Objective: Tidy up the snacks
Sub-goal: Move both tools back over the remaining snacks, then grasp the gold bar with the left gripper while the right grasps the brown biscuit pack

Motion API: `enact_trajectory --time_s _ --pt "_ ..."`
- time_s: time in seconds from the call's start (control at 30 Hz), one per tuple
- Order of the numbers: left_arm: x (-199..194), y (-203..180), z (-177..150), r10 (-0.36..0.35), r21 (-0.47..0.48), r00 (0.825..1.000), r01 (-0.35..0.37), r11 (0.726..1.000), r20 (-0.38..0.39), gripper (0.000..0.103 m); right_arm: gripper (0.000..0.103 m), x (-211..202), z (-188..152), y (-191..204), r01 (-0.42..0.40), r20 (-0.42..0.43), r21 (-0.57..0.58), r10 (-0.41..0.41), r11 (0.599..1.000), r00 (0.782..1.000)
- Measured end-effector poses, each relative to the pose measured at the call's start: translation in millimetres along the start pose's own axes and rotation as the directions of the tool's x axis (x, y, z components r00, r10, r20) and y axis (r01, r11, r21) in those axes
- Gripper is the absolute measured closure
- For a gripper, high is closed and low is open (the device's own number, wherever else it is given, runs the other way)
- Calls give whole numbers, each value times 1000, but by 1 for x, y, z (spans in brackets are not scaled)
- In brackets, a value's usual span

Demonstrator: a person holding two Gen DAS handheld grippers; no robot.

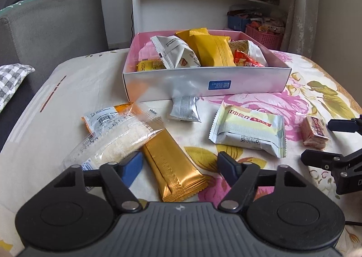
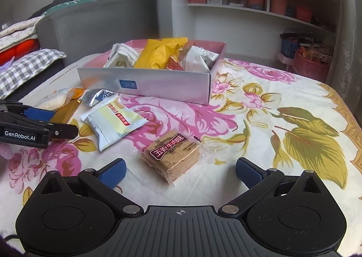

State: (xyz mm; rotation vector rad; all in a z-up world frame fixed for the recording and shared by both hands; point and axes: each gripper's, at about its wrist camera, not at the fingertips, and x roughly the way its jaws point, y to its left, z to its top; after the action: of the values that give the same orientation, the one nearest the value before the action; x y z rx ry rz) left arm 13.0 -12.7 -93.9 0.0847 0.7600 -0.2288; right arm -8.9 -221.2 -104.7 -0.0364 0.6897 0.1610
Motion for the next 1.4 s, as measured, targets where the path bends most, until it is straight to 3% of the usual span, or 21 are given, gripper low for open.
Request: enact_trajectory --time_s 0.13,0.2,0.4,0.53,0.8,0.87,1.03,1.23,1.4 --pt "-4 -2 -1 -62 65 998 63 996 -5 57 0 2 6 0 -2 -32 -5 2 1000 999" --pt "-6 -3 -1 -101 102 995 102 990 -12 60 0 4 9 0 -1 -51 -1 1 1000 999" --pt "-10 0 -3 -152 125 988 155 980 -37 61 0 7 11 2 6 -61 3 -6 1000 998" --pt "-8 -3 -2 -128 113 991 131 985 -35 50 0 8 12 4 10 -59 5 -10 1000 998" --pt "5 -6 9 -103 103 994 106 989 -35 46 1 9 14 6 12 -50 -6 -13 1000 999" --pt "6 -7 11 -98 102 994 101 990 -38 49 3 9 14 6 14 -47 -8 -14 1000 999" --pt "5 -7 13 -90 102 995 94 990 -46 72 16 7 16 9 0 -39 -14 -1 1000 999" --pt "4 -6 14 -86 93 995 91 992 -60 77 43 5 20 13 -16 -34 -14 15 1000 999" --pt "1 -2 17 -108 50 990 113 992 -91 77 46 3 23 15 -30 -33 -11 29 999 999"
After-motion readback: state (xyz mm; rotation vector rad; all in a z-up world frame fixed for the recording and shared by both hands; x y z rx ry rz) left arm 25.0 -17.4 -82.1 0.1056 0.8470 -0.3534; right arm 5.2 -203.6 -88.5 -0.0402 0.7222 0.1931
